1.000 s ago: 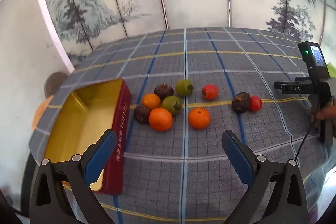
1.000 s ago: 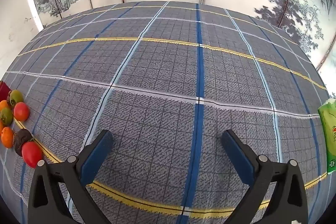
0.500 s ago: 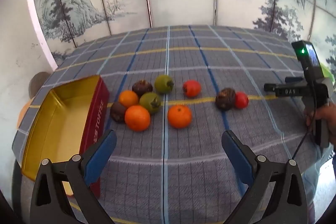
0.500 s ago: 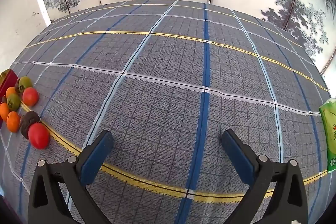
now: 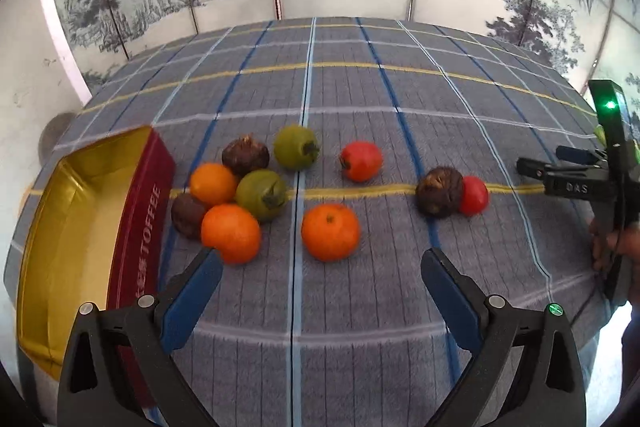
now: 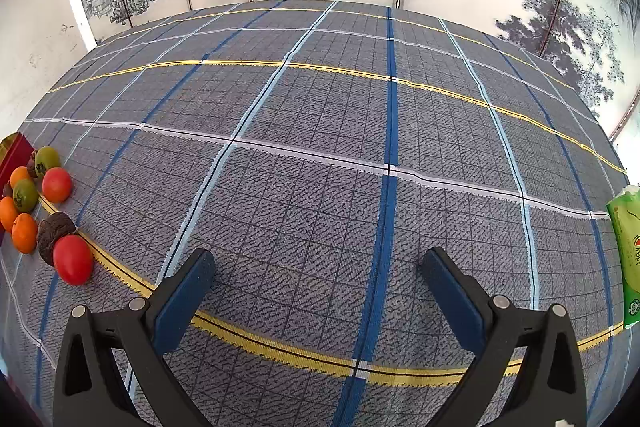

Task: Organize fruits
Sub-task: 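Reach the left gripper to the large mandarin orange and close on it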

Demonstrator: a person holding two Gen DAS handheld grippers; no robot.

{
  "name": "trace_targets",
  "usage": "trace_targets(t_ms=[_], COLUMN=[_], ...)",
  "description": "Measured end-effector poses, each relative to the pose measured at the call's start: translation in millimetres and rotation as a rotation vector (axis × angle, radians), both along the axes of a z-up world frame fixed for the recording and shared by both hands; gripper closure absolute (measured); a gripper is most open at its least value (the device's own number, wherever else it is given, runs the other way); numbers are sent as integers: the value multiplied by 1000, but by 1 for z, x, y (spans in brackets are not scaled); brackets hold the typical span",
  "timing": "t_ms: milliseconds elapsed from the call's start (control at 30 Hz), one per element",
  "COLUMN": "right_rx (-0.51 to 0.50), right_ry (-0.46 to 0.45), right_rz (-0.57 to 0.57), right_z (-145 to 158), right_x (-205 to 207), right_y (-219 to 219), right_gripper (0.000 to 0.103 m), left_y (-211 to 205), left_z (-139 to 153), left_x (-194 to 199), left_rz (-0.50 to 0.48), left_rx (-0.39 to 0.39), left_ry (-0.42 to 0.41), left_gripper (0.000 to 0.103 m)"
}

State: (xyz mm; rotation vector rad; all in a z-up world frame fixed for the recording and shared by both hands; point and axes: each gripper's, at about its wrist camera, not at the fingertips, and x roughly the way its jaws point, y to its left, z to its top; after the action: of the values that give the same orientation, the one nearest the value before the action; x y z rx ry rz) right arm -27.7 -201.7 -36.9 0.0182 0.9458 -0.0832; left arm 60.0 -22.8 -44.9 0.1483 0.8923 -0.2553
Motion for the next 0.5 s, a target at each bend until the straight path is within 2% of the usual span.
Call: trace_targets(t_ms=[33, 100, 167, 433, 467, 500], right_rx=[0, 0, 0, -1, -1, -1], right_ry=[0, -1, -1, -3, -3, -4], right_rz=[0, 0, 1, 1, 1, 1], right_z=[0, 0, 0, -1, 0, -1], right_x=[0, 0, 0, 0, 0, 0], right_y=[0, 0, 0, 1, 1, 0], right_gripper=[0, 0, 0, 0, 0, 0], left_y=[-2, -6, -9, -7, -7, -7], left_z=[-1, -5, -9, -24, -26, -30], left_x=[2, 8, 18, 36, 37, 39], left_rz=[-12, -24, -24, -13, -18, -28], left_rx=[-6, -2, 4, -15, -22, -28], left_ry=[3, 16, 45, 82, 88, 102], left_gripper=[12, 31, 37, 40, 49, 66])
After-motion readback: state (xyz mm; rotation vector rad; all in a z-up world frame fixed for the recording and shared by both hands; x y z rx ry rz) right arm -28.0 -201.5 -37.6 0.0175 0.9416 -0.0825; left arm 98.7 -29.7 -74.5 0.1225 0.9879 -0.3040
